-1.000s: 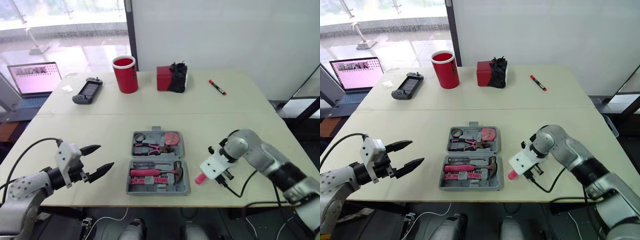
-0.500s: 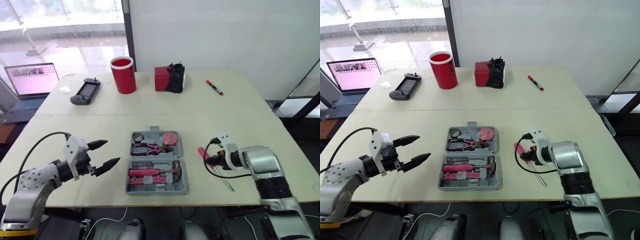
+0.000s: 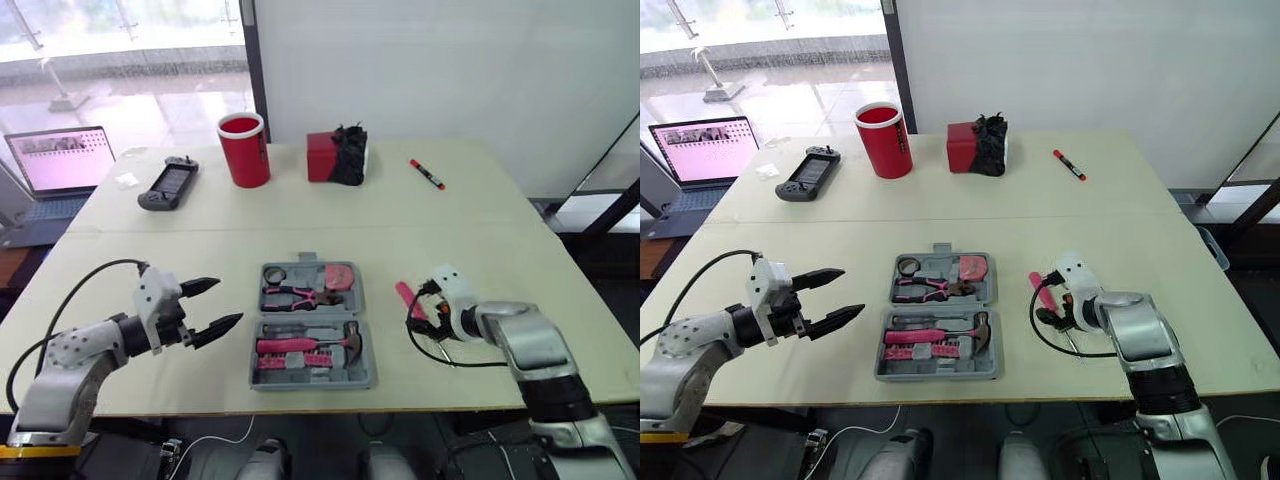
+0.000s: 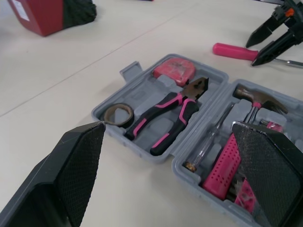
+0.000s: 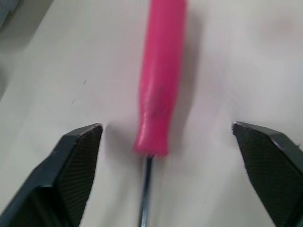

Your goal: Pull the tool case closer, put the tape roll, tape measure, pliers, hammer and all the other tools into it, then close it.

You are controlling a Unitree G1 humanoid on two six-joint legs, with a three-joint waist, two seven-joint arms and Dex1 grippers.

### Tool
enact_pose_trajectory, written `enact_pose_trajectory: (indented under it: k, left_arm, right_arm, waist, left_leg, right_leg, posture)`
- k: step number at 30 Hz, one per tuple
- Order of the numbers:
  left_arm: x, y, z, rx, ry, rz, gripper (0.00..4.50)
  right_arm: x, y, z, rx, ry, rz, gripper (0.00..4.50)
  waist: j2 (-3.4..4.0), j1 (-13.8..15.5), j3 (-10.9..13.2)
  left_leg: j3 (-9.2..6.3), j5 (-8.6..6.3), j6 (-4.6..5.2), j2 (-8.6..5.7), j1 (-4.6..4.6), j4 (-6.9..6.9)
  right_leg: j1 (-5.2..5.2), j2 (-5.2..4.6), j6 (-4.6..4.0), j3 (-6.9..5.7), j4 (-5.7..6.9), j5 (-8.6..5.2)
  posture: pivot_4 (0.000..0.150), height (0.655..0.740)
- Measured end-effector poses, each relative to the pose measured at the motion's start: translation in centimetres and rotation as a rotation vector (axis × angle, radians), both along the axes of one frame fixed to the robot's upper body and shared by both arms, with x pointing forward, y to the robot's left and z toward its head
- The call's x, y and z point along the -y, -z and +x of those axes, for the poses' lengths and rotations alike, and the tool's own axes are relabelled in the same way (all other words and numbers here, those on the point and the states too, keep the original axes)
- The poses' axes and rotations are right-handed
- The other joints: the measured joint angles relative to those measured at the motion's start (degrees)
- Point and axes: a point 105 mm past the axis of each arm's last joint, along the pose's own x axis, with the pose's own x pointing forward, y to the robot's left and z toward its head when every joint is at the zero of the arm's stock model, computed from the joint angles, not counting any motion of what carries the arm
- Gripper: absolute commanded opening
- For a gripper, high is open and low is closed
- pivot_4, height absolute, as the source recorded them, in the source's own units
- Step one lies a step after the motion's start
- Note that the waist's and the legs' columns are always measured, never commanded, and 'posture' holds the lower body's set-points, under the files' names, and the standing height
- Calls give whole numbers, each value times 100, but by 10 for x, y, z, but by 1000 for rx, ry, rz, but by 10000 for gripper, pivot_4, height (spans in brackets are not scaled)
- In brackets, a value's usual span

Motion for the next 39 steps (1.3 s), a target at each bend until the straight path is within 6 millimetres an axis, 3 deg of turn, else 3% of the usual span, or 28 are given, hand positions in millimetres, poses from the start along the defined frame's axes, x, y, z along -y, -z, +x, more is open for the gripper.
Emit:
enact_pose_trajectory:
  k: [7, 16, 21, 24, 29, 31, 34, 39]
  left_arm:
    - [0, 3, 0, -15, 10, -3, 45000]
    - [-2, 2, -1, -19, 26, 22, 45000]
    - [-5, 4, -7, -42, 54, 36, 45000]
    - [-10, 3, -12, -57, 68, 47, 45000]
    - [-19, 11, -26, -140, 106, 59, 45000]
    - [-22, 13, -30, -159, 108, 67, 45000]
    - [-26, 14, -43, -183, 105, 62, 45000]
    - [-31, 26, -64, -241, 96, 67, 45000]
  right_arm:
    - [-1, 0, 4, 24, 7, -2, 44446]
    - [-6, 3, 3, 26, 23, 17, 3898]
    - [-9, 1, 4, 33, 5, -1, 4081]
    - [-16, -7, 9, 66, -92, -75, 4081]
    - [-39, -52, 24, 204, -410, -291, 4081]
    - [-57, -70, 17, 182, -598, -346, 4081]
    - [-99, -93, -10, 106, -873, -327, 4081]
    - [-136, -75, -45, -97, -1028, -265, 4081]
  waist:
    - [0, 15, 0]
    - [0, 8, 0]
    - [2, 3, 1]
    - [13, -1, 8]
    - [22, -1, 16]
    - [34, -6, 26]
    - [32, -19, 26]
    - [28, 25, 26]
  left_leg:
    - [-1, 0, 0, 0, 0, 0]
    - [-2, 0, 0, 1, 0, -1]
    - [-2, 0, 0, 2, 0, -2]
    - [1, 0, 0, 1, 0, -1]
    - [3, 0, 0, 2, -4, -5]
    - [2, 0, 0, 3, -6, -7]
    - [-1, -3, 3, 11, -6, -14]
    - [-3, -3, 3, 8, -9, -9]
  right_leg:
    - [0, 0, 0, 0, -1, 0]
    - [0, 2, 0, 0, 0, 0]
    - [-3, 2, 0, 0, 0, 0]
    - [-5, 1, 0, 2, 0, 0]
    - [-12, 0, 0, 4, -2, -1]
    - [-13, 0, 0, 3, -3, -1]
    - [-15, 4, -1, 1, -7, -2]
    - [-19, -6, -1, -1, -11, -2]
  posture:
    - [1500, 7400]
    - [1500, 7400]
    - [1500, 7400]
    - [1500, 7400]
    - [1500, 7400]
    - [1500, 7400]
    - [1500, 7400]
    - [1500, 7400]
